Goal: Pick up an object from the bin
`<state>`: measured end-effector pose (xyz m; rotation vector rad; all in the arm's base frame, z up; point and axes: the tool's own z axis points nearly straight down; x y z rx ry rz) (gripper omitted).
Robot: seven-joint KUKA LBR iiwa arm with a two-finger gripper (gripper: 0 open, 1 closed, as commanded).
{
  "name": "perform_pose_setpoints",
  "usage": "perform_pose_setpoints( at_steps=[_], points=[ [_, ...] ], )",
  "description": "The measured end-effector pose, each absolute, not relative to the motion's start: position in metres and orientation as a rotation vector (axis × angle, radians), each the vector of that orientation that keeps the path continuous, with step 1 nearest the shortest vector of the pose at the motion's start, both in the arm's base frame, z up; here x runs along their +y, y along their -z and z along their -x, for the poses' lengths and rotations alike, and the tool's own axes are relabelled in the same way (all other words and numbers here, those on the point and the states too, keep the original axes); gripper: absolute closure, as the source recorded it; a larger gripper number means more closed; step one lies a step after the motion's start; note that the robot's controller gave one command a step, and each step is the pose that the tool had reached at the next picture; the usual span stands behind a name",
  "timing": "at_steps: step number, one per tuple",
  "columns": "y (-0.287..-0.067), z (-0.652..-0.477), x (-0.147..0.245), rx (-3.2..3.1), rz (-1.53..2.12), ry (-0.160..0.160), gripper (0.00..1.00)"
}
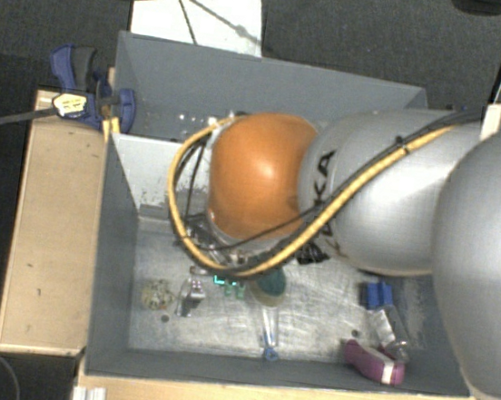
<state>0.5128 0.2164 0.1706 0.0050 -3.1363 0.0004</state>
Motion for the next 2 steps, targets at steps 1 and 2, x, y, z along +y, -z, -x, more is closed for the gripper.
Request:
perform_pose_setpoints(
  at_steps=[1, 2],
  points=[
    [-0.079, -0.5217, 0.2044, -3.126, -0.267, -0.002, 0.0],
    [-0.0826, -0.5234, 0.2054, -3.133, -0.258, 0.002, 1.0]
  ],
)
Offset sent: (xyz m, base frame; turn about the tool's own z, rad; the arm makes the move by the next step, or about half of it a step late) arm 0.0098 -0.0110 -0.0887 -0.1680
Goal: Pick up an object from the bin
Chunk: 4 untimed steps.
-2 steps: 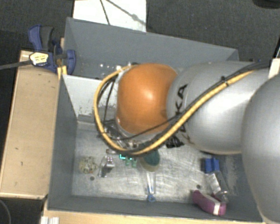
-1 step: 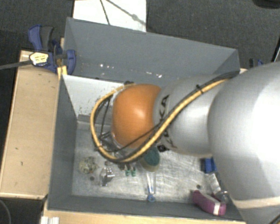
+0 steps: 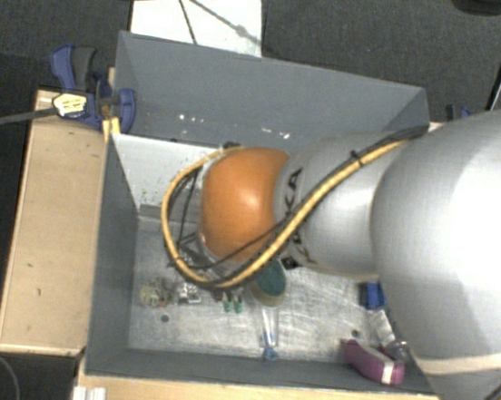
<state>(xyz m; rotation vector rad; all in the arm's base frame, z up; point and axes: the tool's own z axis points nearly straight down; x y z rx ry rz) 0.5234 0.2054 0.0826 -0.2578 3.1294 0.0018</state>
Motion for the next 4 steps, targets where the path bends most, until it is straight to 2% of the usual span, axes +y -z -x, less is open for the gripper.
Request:
perform_pose_setpoints(
  at_steps=[1, 2, 3, 4],
  points=[
    [-0.127, -0.526, 0.198, 3.123, 0.275, -0.003, 1.0],
    [-0.124, -0.525, 0.198, 3.128, 0.268, -0.002, 0.0],
    [-0.113, -0.525, 0.248, 3.114, 0.388, -0.006, 0.0],
    [-0.114, -0.526, 0.245, 3.115, 0.37, -0.003, 1.0]
  ],
)
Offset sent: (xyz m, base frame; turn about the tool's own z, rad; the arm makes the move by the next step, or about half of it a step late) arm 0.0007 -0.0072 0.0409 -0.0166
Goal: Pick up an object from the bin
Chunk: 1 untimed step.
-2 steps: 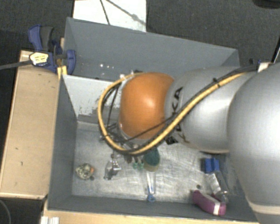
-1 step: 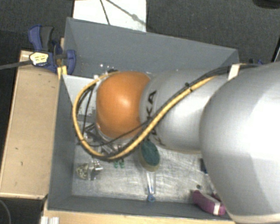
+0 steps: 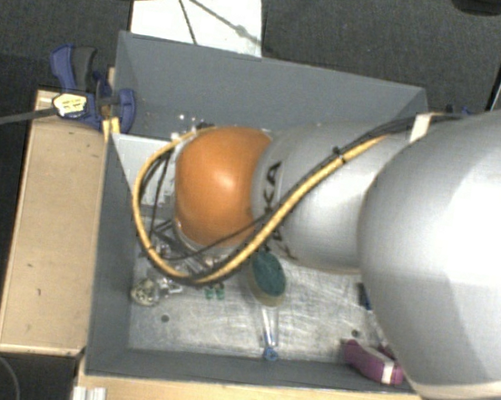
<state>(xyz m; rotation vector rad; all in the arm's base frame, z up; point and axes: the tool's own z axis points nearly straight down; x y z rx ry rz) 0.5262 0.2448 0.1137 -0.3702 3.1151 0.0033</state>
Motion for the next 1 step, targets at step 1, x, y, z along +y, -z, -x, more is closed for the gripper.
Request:
perform_pose_setpoints(
  at_steps=[1],
  points=[
    [-0.1949, -0.5265, 0.2472, 3.104, 0.414, -0.005, 1.0]
  ],
)
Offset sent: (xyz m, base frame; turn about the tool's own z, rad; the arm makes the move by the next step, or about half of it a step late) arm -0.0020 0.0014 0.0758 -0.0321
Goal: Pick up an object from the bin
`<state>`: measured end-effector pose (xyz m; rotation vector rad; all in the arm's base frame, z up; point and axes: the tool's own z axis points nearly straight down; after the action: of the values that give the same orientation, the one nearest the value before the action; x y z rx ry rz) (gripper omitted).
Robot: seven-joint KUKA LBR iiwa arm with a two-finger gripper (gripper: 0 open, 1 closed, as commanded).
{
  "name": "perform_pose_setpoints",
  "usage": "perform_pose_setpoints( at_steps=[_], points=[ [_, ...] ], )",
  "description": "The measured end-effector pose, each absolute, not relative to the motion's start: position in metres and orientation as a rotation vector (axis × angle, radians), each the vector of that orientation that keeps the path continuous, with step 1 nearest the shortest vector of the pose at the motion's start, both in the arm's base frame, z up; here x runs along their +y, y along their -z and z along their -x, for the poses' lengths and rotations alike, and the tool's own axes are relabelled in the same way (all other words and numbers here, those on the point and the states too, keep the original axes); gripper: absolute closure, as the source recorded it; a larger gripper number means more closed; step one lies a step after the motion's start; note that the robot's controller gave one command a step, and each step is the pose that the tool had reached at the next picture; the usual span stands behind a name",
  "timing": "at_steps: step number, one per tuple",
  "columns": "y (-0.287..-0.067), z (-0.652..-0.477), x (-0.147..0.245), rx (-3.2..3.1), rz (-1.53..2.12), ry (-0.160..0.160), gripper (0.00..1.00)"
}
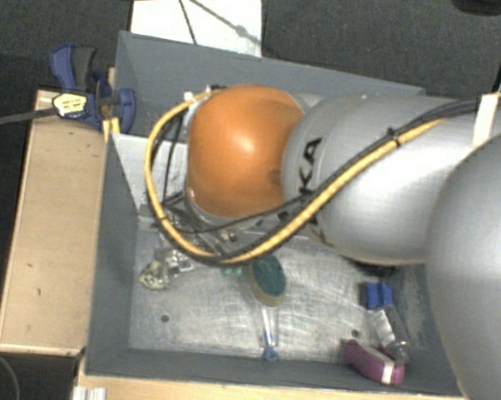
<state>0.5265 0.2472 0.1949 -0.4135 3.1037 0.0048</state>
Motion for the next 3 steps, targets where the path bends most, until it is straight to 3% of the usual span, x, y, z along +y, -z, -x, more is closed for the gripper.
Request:
perform_pose_setpoints(
  at_steps=[1, 2, 3],
  points=[
    [-0.246, -0.529, 0.24, 3.08, 0.569, -0.003, 1.0],
    [-0.243, -0.528, 0.24, 3.086, 0.569, -0.002, 0.0],
    [-0.12, -0.51, 0.212, 3.068, 0.706, 0.002, 0.0]
  ],
)
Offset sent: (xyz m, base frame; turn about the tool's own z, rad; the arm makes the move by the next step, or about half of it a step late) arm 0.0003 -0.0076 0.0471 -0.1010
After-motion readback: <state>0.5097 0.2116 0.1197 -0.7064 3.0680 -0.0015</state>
